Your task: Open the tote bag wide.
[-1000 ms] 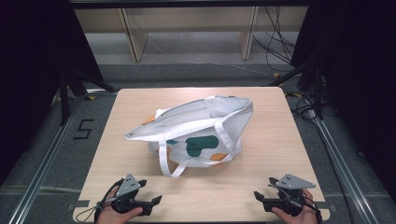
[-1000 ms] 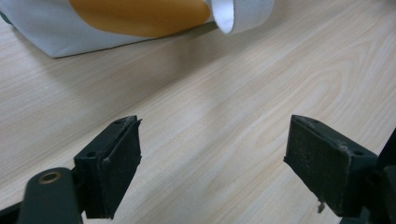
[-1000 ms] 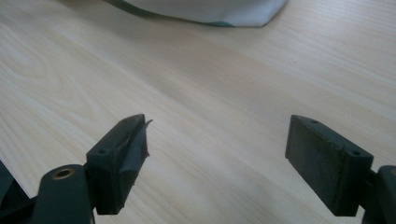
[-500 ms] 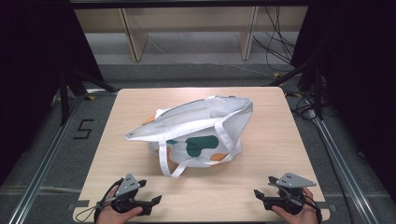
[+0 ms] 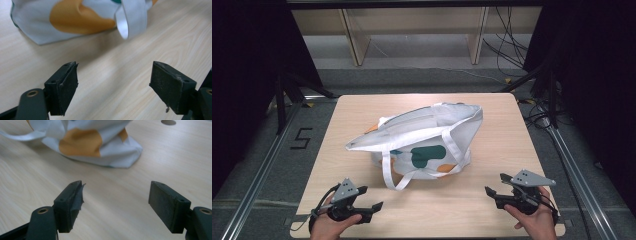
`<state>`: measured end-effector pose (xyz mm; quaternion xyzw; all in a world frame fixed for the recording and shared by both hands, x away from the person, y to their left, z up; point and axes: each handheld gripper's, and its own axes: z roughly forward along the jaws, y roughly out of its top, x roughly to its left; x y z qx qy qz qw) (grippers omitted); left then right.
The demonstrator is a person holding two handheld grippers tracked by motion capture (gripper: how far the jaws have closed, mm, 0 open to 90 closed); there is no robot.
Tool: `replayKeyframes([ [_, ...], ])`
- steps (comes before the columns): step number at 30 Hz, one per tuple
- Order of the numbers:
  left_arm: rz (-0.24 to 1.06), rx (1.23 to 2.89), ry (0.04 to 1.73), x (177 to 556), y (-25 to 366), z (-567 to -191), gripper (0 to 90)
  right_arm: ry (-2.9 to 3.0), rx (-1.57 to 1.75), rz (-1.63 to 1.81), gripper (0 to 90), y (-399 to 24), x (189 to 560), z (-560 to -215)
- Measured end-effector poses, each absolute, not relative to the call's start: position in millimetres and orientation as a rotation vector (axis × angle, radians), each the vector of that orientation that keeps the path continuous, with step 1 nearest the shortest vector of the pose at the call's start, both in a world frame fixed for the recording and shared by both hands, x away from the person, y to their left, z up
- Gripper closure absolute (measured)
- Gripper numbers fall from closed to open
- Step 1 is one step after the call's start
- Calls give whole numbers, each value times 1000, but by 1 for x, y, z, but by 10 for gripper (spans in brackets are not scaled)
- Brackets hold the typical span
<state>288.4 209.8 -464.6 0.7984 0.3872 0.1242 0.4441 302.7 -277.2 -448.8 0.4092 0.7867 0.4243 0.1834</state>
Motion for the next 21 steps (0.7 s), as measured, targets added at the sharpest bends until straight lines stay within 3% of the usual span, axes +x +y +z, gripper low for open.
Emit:
replayKeyframes([
  [4, 304, 1945, 949, 294, 211, -449, 350, 2233, 1066, 1248, 430, -269, 315, -429],
  [7, 320, 1960, 915, 299, 213, -434, 527, 2238, 1041, 1269, 505, -261, 318, -417],
  [8, 311, 1966, 890, 303, 215, -425, 598, 2261, 987, 1286, 625, -256, 324, -405],
  [9, 311, 1966, 890, 303, 215, -425, 621, 2261, 987, 1286, 625, -256, 324, -405],
  [10, 321, 1960, 887, 307, 216, -420, 681, 2269, 908, 1274, 718, -250, 329, -392],
  [13, 329, 1945, 892, 318, 219, -405, 774, 2277, 855, 1277, 833, -239, 331, -373],
  [17, 332, 1921, 864, 327, 216, -394, 856, 2272, 786, 1298, 887, -226, 339, -349],
  [21, 376, 1919, 855, 346, 212, -377, 884, 2232, 717, 1313, 895, -215, 355, -324],
])
